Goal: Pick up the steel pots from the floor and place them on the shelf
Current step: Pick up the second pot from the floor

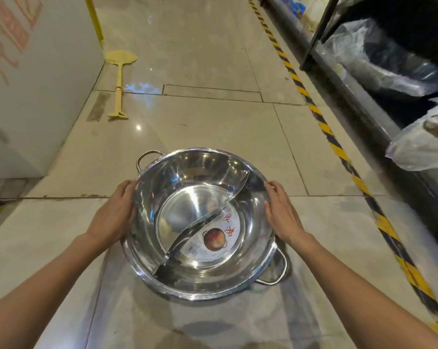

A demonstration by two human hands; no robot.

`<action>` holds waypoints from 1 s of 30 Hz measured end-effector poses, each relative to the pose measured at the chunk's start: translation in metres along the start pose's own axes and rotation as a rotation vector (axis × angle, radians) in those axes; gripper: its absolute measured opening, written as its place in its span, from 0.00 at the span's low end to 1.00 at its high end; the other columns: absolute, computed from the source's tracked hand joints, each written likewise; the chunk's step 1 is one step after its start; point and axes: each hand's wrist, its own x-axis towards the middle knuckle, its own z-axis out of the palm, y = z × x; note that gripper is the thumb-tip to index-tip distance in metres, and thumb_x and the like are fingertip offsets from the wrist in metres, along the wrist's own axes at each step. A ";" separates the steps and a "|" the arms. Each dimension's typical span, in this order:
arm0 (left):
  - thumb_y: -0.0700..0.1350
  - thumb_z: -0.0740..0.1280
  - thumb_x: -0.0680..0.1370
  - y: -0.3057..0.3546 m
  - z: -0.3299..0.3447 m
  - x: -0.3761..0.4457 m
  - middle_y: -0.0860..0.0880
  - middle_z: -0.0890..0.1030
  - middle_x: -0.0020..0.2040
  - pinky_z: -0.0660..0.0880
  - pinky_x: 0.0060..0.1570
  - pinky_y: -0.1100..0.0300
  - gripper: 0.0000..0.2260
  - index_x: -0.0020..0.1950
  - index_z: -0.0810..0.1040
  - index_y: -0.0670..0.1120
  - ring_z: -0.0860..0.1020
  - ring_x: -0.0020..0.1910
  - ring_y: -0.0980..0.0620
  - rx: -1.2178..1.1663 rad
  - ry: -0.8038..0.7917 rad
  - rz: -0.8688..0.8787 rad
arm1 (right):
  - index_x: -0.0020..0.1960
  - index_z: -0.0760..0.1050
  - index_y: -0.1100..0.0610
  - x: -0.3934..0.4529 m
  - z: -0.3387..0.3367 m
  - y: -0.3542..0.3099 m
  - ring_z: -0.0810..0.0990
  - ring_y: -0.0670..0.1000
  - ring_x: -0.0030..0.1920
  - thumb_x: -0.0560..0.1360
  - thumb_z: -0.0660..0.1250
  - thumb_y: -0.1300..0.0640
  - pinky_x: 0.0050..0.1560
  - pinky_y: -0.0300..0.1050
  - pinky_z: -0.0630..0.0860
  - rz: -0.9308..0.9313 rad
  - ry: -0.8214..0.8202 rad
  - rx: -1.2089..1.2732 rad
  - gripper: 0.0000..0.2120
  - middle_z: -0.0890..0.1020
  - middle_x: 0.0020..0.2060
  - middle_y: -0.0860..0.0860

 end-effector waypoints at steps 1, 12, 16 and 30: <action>0.48 0.57 0.78 0.001 -0.002 -0.002 0.39 0.66 0.69 0.77 0.52 0.43 0.23 0.72 0.56 0.49 0.75 0.59 0.37 -0.015 -0.006 -0.019 | 0.74 0.53 0.52 -0.005 -0.003 -0.001 0.70 0.53 0.64 0.79 0.55 0.61 0.62 0.48 0.74 0.000 -0.010 0.011 0.26 0.62 0.70 0.53; 0.41 0.66 0.74 0.007 -0.011 -0.003 0.35 0.67 0.67 0.74 0.58 0.45 0.28 0.72 0.60 0.45 0.72 0.60 0.36 -0.094 -0.078 -0.055 | 0.75 0.51 0.51 -0.015 -0.005 0.002 0.71 0.52 0.47 0.78 0.57 0.62 0.51 0.48 0.74 0.079 -0.045 0.009 0.28 0.70 0.50 0.56; 0.36 0.70 0.70 0.024 -0.032 0.001 0.34 0.69 0.63 0.71 0.59 0.44 0.30 0.70 0.64 0.46 0.69 0.61 0.35 -0.161 -0.136 -0.113 | 0.76 0.52 0.53 -0.016 -0.021 -0.008 0.69 0.50 0.48 0.77 0.58 0.67 0.54 0.40 0.68 0.184 -0.079 0.159 0.31 0.69 0.50 0.56; 0.35 0.73 0.68 0.210 -0.325 0.010 0.38 0.65 0.70 0.75 0.60 0.42 0.36 0.72 0.62 0.45 0.69 0.63 0.37 -0.126 -0.301 0.107 | 0.75 0.54 0.56 -0.077 -0.336 -0.074 0.72 0.56 0.60 0.74 0.67 0.65 0.52 0.28 0.60 0.416 -0.041 0.287 0.35 0.72 0.58 0.59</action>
